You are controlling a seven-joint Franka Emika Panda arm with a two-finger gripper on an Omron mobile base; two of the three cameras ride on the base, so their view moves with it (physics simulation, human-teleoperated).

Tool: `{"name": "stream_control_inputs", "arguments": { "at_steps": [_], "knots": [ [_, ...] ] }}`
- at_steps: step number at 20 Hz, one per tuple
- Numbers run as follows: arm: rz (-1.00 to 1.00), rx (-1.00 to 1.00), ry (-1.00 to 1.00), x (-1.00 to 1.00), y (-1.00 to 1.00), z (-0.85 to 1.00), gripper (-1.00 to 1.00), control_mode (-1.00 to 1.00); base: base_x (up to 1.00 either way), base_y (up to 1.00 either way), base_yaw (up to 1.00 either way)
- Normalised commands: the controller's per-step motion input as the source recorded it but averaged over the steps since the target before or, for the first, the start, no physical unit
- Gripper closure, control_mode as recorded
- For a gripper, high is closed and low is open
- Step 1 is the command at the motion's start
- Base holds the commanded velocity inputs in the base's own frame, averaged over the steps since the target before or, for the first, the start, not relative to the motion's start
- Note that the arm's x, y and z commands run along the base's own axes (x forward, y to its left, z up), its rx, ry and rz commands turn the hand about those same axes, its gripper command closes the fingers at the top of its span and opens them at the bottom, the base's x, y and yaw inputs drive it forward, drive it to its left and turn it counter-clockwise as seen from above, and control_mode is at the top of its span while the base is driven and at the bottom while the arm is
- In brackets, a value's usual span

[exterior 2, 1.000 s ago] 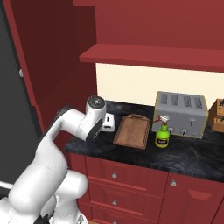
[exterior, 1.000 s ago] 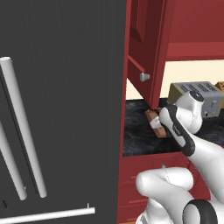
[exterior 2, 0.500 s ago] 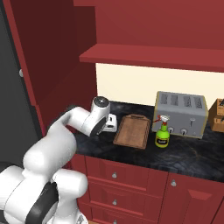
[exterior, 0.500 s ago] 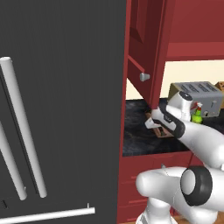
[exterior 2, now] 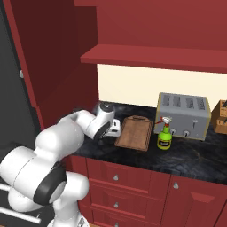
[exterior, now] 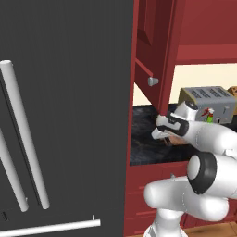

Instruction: Grab the spray bottle from the cabinet, then place it next to the cutting board for sanitizing. Then grab the dish brush from the countertop next to the sink and place it next to the cutting board.

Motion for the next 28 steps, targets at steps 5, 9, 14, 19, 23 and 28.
{"name": "stream_control_inputs", "arguments": {
  "at_steps": [5, 9, 14, 19, 23, 28],
  "knots": [
    [0.0, 0.0, 0.0, 0.01, -0.03, -0.24, 1.0, -1.0, 0.0, 0.0, 0.0],
    [0.0, 0.0, 0.0, 0.18, 0.0, -0.24, 1.0, -1.0, 0.0, 0.0, 0.0],
    [0.0, 0.0, 0.0, 0.21, 0.0, -0.21, 1.0, -1.0, 0.0, 0.0, 0.0],
    [0.0, 0.0, 0.0, 0.0, 0.0, -0.11, 1.0, -1.0, 0.0, 0.0, 0.0],
    [0.01, 0.0, 0.0, 0.03, 0.0, -0.2, 1.0, -1.0, 0.0, 0.0, 0.0],
    [0.0, 0.0, 0.0, 0.18, 0.0, -0.24, 1.0, -1.0, 0.0, 0.0, 0.0]
  ]
}}
